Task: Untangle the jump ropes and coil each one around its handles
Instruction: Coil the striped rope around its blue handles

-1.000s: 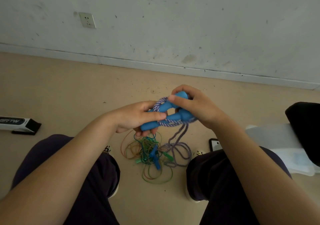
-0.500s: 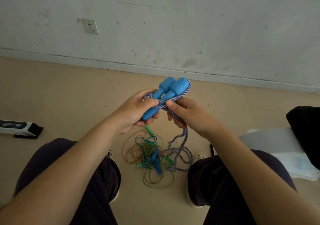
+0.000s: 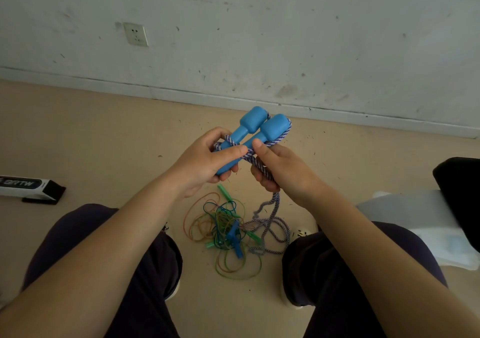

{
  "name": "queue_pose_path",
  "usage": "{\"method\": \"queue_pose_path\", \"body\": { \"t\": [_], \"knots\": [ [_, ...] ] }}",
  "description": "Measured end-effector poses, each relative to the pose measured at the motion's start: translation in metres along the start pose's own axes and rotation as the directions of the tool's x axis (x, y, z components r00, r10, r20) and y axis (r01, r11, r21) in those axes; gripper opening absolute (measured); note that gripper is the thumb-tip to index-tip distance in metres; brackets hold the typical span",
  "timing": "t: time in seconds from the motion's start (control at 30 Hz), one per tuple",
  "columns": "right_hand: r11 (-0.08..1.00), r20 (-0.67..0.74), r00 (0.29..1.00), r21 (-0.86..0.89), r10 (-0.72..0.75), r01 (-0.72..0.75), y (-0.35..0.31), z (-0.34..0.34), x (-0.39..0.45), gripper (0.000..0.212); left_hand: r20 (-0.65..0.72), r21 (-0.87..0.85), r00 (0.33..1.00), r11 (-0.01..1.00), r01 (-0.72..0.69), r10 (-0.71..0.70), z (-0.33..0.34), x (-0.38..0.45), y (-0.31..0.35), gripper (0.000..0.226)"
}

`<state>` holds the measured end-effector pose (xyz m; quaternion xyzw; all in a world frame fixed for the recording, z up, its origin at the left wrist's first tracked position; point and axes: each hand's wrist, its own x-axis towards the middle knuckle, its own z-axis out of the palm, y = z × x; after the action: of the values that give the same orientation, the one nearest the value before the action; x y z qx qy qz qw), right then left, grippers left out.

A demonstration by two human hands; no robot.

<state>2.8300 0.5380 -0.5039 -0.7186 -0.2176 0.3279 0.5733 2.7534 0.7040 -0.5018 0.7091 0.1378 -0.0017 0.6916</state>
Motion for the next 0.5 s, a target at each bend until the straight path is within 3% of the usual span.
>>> {"method": "queue_pose_path", "body": {
  "t": [0.13,0.3,0.5],
  "knots": [
    [0.999,-0.003,1.000,0.015,-0.030,0.030,0.0001,-0.0010,-0.0009,0.033,0.034,-0.059,0.999,0.998,-0.005,0.007,0.0005,-0.0022,0.0011,0.032],
    [0.999,-0.007,1.000,-0.037,0.000,0.000,-0.0002,-0.0005,-0.0002,0.047,0.045,-0.045,0.999,0.999,-0.006,0.008,-0.0019,-0.0014,-0.0002,0.012],
    [0.990,0.025,0.999,-0.143,0.026,-0.022,-0.0075,-0.0013,-0.0015,0.054,0.060,-0.065,0.996,0.996,-0.056,0.060,-0.0005,-0.0031,-0.0012,0.016]
  ]
}}
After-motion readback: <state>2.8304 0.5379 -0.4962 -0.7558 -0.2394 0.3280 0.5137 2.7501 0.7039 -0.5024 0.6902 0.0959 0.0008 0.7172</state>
